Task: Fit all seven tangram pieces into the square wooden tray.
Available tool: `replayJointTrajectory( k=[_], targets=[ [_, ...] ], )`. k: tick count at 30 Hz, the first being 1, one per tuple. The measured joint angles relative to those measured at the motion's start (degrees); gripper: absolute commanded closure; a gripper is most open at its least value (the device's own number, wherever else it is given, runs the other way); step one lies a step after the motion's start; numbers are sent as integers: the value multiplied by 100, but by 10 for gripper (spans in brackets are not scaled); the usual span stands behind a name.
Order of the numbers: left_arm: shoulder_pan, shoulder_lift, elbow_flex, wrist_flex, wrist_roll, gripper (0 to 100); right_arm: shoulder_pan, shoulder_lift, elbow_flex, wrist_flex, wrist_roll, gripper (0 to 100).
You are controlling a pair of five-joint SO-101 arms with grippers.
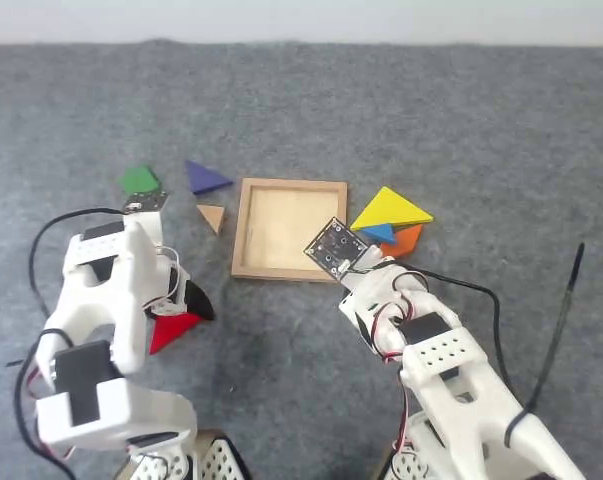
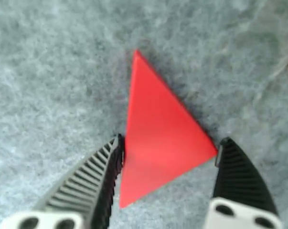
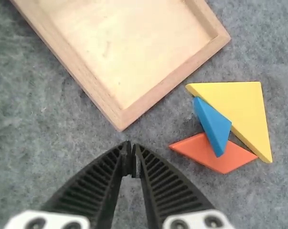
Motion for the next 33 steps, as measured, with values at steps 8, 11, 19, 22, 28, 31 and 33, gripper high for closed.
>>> replayJointTrajectory(
  k=[8, 11, 19, 22, 28, 31, 33],
  targets=[
    [0, -18, 35, 0, 0, 695, 9, 0, 0, 0, 0, 990],
    [0, -18, 35, 0, 0, 695, 0, 0, 0, 0, 0, 990],
    [0, -18, 35, 0, -9, 712, 0, 0, 0, 0, 0, 990],
    [0, -18, 35, -18, -9, 736, 0, 0, 0, 0, 0, 990],
    [18, -62, 62, -35, -9, 736, 0, 0, 0, 0, 0, 990],
    [18, -62, 62, -35, -9, 736, 0, 0, 0, 0, 0, 990],
    [18, -62, 62, -35, -9, 736, 0, 0, 0, 0, 0, 990]
  ],
)
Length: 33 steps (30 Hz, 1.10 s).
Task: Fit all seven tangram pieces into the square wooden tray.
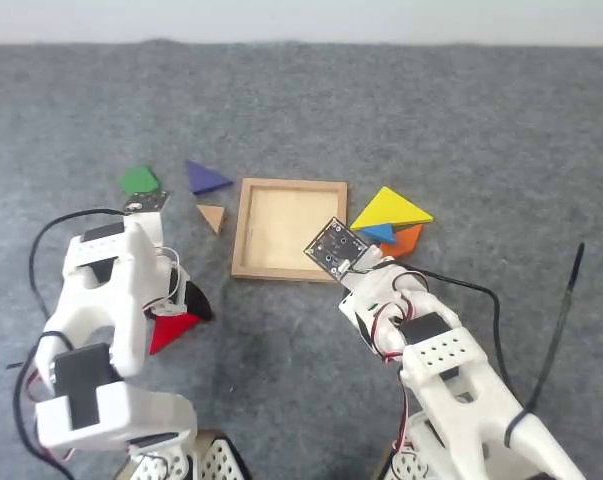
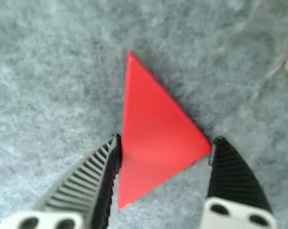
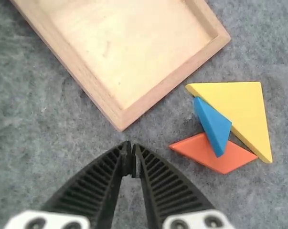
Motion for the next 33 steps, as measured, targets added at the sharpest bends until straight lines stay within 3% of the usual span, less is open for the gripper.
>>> replayJointTrajectory(
  k=[22, 33],
  targets=[
    [26, -26, 9, 0, 0, 739, 0, 0, 0, 0, 0, 990],
    [26, -1697, 185, 791, 26, 739, 0, 0, 0, 0, 0, 990]
  ],
)
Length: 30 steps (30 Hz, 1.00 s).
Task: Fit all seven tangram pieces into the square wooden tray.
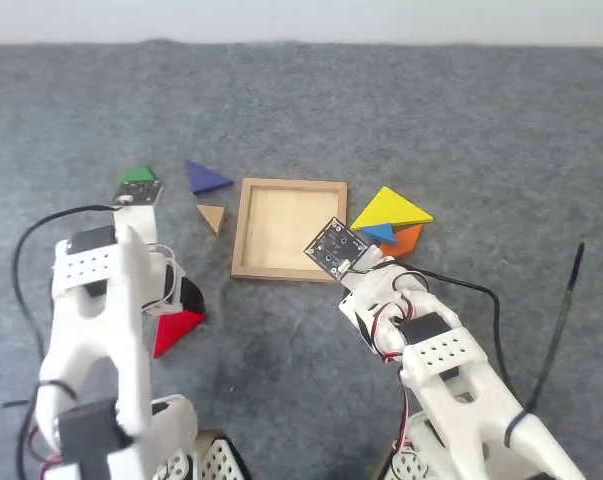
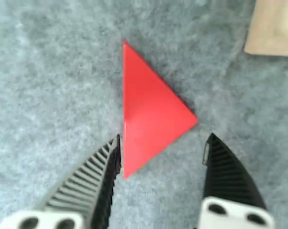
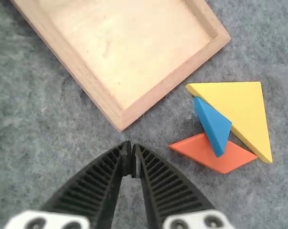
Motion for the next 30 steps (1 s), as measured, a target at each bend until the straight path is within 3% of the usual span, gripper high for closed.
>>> replayJointTrajectory(
  k=[7, 17, 30],
  targets=[
    [0, -255, 264, 53, 0, 739, 0, 0, 0, 0, 0, 990],
    [0, 484, 747, -1108, -18, 739, 0, 0, 0, 0, 0, 990],
    [0, 1222, 308, -1160, -18, 735, 0, 0, 0, 0, 0, 990]
  ],
)
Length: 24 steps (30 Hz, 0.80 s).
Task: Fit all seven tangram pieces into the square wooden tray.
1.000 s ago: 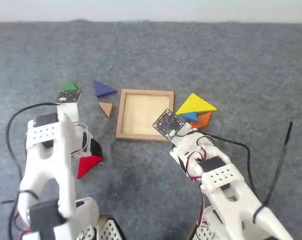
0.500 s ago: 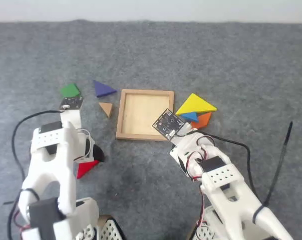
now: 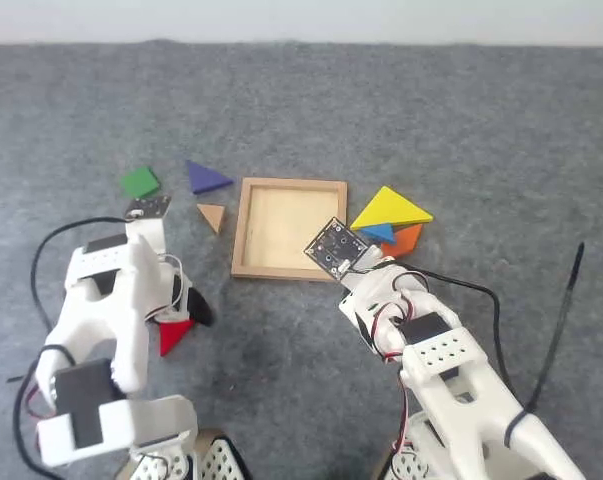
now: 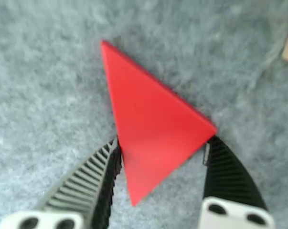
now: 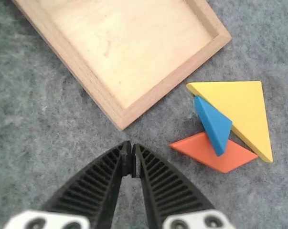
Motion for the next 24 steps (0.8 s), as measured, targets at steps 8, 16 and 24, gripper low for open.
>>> replayJointTrajectory(
  k=[8, 16, 24],
  targets=[
    [9, -536, -18, 176, 695, 683, 0, 0, 0, 0, 0, 990],
    [185, -703, -18, 185, 1037, 683, 0, 0, 0, 0, 0, 990],
    [185, -431, -26, -44, 1284, 683, 0, 0, 0, 0, 0, 990]
  ],
)
